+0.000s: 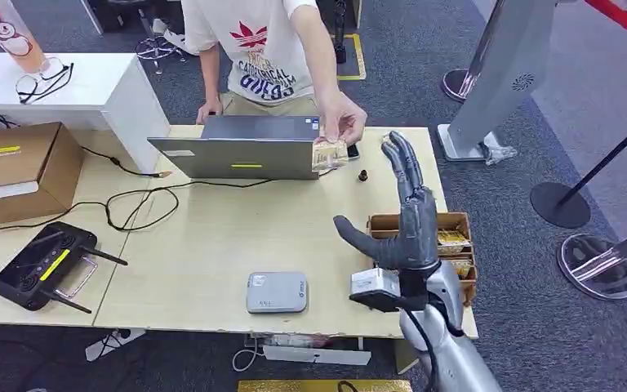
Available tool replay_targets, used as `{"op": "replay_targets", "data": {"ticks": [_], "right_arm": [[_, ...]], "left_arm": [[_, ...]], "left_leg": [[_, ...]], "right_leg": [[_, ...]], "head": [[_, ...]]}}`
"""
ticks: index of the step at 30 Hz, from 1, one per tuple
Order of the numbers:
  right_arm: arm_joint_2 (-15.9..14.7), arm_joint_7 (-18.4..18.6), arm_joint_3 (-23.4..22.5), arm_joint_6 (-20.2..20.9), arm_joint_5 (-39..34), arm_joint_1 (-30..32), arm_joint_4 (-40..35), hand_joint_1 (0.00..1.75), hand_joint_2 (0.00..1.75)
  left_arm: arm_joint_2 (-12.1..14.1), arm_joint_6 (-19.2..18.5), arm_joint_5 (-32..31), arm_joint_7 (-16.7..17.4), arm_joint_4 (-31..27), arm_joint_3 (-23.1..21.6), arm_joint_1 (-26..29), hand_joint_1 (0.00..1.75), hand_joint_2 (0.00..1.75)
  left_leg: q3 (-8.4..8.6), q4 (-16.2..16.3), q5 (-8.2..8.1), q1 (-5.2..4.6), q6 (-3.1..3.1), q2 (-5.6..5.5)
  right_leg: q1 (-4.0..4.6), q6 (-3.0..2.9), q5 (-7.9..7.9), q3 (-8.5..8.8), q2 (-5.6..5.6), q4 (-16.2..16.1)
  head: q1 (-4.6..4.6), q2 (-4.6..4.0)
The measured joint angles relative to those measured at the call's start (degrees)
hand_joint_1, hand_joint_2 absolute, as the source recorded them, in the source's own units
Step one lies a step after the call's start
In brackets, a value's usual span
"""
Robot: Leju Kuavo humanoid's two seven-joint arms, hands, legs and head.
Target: Pass the card to the sensor for recognition and then transmit it.
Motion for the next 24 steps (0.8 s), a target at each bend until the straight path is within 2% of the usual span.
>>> {"op": "replay_targets", "data": {"ticks": [4,11,16,20,24], "right_arm": [[-0.90,0.98,2.27,-6.29,6.16,-2.50,1.75,0.00,1.75],[-1.64,1.42,4.41,-7.38,7.20,-4.46,3.56,0.00,1.75],[-1.94,3.32,6.42,-11.33,13.14,-6.77,5.50,0.00,1.75],[-1.94,4.37,8.02,-11.64,16.76,-9.38,7.98,0.00,1.75],[-1.83,3.91,8.46,-11.67,18.70,-10.92,10.14,0.00,1.75]], "left_arm": [[-0.02,-0.09,-0.24,0.09,0.00,0.00,-0.19,0.00,0.00],[-0.02,-0.20,-0.28,0.11,0.00,-0.02,-0.22,0.00,0.00],[-0.02,-0.11,-0.20,0.76,0.00,0.00,-0.26,0.00,0.00],[-0.02,0.09,-0.02,0.94,0.00,0.00,-0.27,0.00,0.00],[-0.02,0.20,0.04,0.83,0.00,0.00,-0.26,0.00,0.00]], "left_leg": [[0.01,0.00,0.01,0.00,0.00,0.00],[0.00,0.00,0.01,0.00,-0.02,0.00],[0.00,0.00,0.02,0.00,-0.02,0.00],[-0.01,0.00,0.05,0.01,-0.05,-0.01],[-0.01,0.00,0.05,0.01,-0.05,-0.02]], "right_leg": [[0.00,0.00,0.01,0.00,0.00,0.00],[0.00,0.00,0.01,-0.01,-0.01,0.00],[0.00,0.00,0.01,-0.01,0.01,0.00],[0.00,0.00,0.01,0.00,-0.01,0.01],[0.00,-0.01,0.02,0.01,-0.02,0.01]], "head": [[0.00,0.00],[0.00,0.00],[0.00,0.00],[-0.02,0.00],[0.00,0.00]]}}
